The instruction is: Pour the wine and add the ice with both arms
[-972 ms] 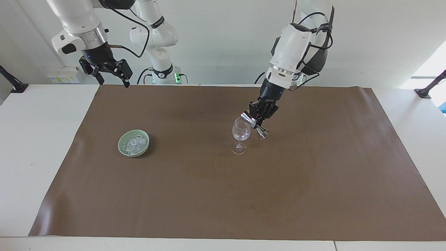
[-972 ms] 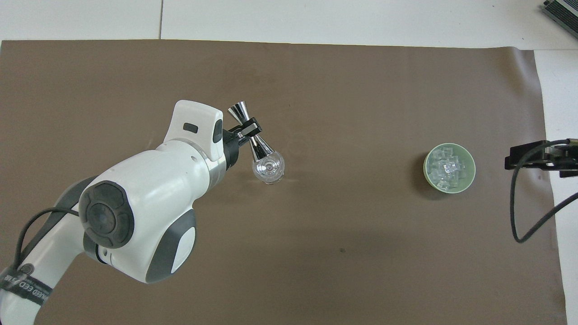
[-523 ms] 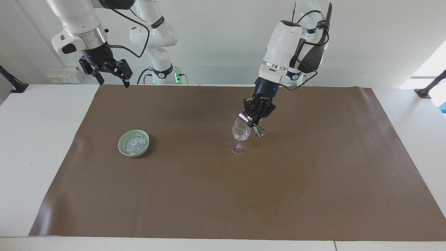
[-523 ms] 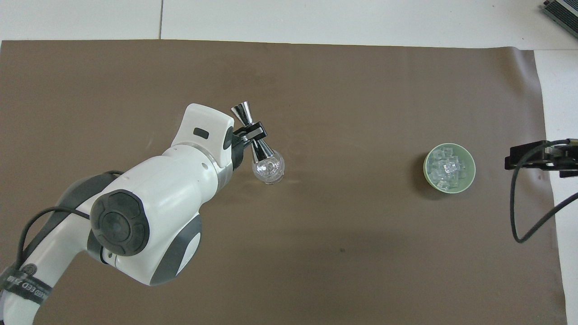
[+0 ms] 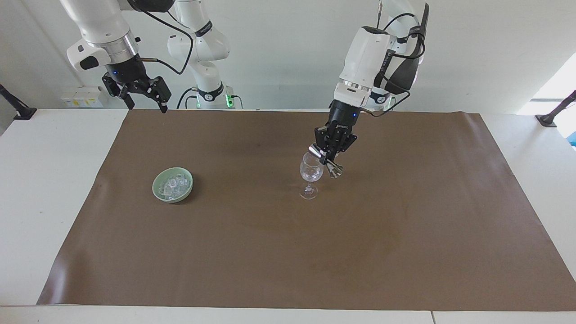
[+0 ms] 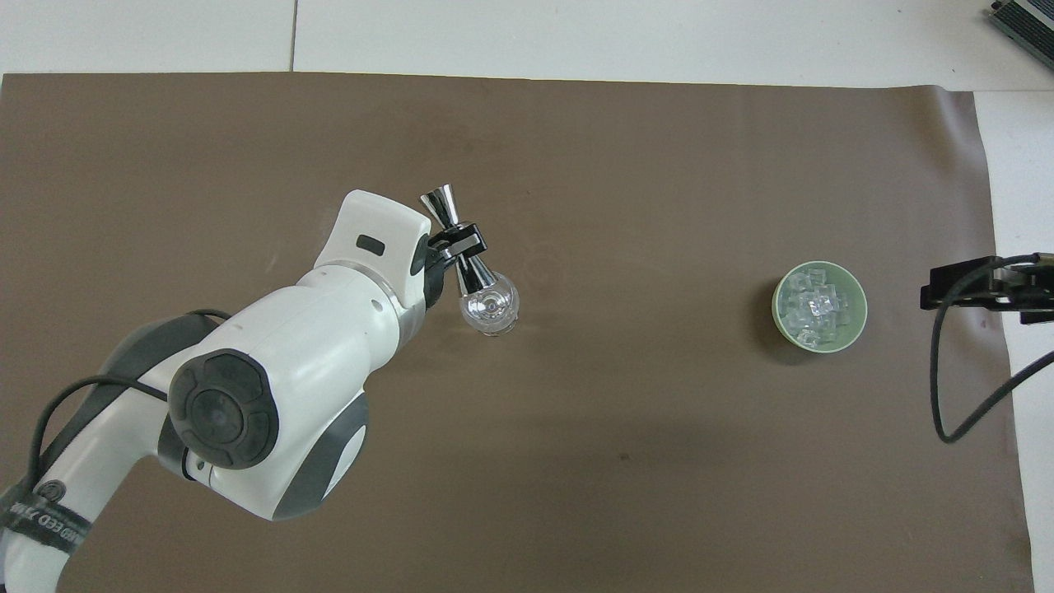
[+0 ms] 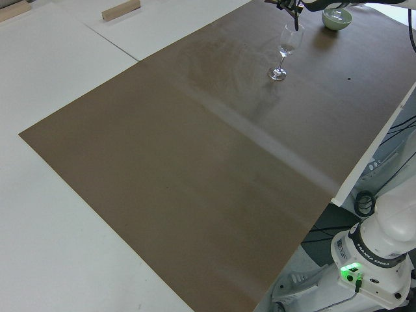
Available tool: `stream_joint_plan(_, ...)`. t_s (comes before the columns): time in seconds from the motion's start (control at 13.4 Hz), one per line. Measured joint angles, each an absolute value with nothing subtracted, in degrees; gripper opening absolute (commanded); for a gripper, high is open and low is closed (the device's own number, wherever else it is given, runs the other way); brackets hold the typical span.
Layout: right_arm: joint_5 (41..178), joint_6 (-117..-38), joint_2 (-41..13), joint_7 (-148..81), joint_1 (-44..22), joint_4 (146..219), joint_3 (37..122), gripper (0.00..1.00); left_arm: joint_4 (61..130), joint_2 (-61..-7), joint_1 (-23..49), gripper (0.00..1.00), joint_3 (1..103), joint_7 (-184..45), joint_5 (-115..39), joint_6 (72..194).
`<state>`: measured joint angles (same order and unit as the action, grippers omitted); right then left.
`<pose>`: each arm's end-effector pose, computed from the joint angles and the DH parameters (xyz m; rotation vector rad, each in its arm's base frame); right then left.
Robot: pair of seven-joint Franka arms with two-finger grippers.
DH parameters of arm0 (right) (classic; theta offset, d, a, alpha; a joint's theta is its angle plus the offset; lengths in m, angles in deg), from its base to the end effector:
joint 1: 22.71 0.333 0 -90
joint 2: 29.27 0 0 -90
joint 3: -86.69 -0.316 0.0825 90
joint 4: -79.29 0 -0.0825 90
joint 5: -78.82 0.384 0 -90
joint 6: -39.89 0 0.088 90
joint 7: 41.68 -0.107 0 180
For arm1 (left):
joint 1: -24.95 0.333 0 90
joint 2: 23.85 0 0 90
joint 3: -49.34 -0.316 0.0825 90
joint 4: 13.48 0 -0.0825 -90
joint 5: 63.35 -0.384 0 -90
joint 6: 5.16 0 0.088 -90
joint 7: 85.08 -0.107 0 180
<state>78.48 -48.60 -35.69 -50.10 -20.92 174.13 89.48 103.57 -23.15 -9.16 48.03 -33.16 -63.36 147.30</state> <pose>0.5163 -0.0112 0.6423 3.1306 -0.2577 0.0018 0.4989 -0.3215 0.5189 2.6084 0.4393 0.6370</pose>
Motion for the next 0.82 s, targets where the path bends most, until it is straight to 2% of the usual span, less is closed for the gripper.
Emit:
stream_joint_plan(0.37, 78.48, -48.60, -35.69, -50.10, -20.92, 174.13, 89.48, 1.00, 103.53, -23.15, -7.53, 0.00, 47.21, -32.90, -54.32, 145.57)
stream_joint_plan(0.82, 78.48, -48.60, -35.69, -50.10, -20.92, 174.13, 89.48, 1.00, 103.40, -22.98, -1.93, 0.00, 46.92, -32.99, -30.14, 138.36)
